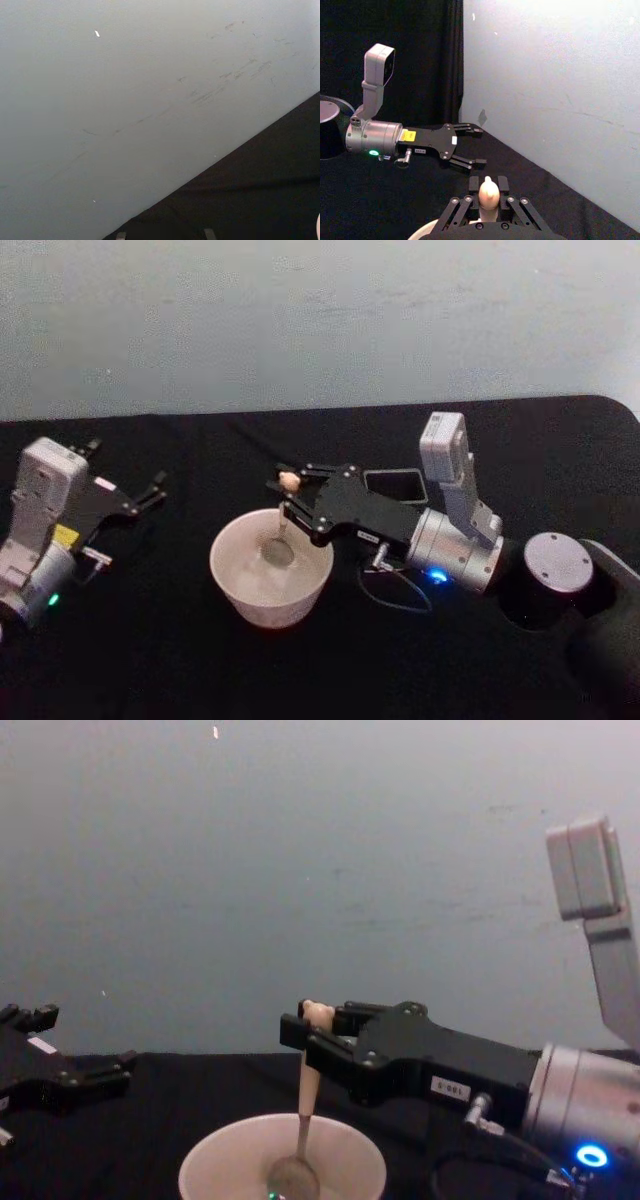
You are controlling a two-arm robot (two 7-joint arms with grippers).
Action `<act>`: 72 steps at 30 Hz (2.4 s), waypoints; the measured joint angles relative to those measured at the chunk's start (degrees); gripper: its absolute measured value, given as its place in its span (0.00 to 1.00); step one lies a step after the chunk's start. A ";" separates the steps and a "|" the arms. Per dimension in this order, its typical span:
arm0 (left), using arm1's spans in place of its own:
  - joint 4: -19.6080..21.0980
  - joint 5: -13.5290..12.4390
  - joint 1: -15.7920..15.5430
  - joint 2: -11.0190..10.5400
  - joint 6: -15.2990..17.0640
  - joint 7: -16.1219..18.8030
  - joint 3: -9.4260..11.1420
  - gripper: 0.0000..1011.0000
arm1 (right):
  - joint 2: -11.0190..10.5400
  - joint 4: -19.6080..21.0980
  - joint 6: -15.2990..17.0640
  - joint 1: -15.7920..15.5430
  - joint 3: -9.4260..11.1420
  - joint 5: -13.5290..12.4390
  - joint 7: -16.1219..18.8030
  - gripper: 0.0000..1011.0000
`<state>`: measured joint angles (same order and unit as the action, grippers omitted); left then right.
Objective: Pick up the stirring spoon with one hand, stir inside the cup, then place it back in its original position.
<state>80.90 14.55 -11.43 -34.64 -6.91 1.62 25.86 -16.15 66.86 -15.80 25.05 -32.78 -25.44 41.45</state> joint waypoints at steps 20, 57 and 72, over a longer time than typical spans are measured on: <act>0.00 0.00 0.00 0.00 0.00 0.00 0.00 0.99 | -4.52 11.31 2.88 -2.38 3.82 -4.32 -0.16 0.21; 0.00 0.00 0.00 0.00 0.00 0.00 0.00 0.99 | -15.97 22.02 3.58 -9.06 12.79 -6.93 -3.90 0.21; 0.00 0.00 0.00 0.00 0.00 0.00 0.00 0.99 | -15.13 19.45 4.40 -8.83 11.83 -5.65 -3.86 0.21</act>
<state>80.90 14.55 -11.43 -34.65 -6.91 1.62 25.86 -31.28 86.31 -11.40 16.22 -20.95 -31.09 37.59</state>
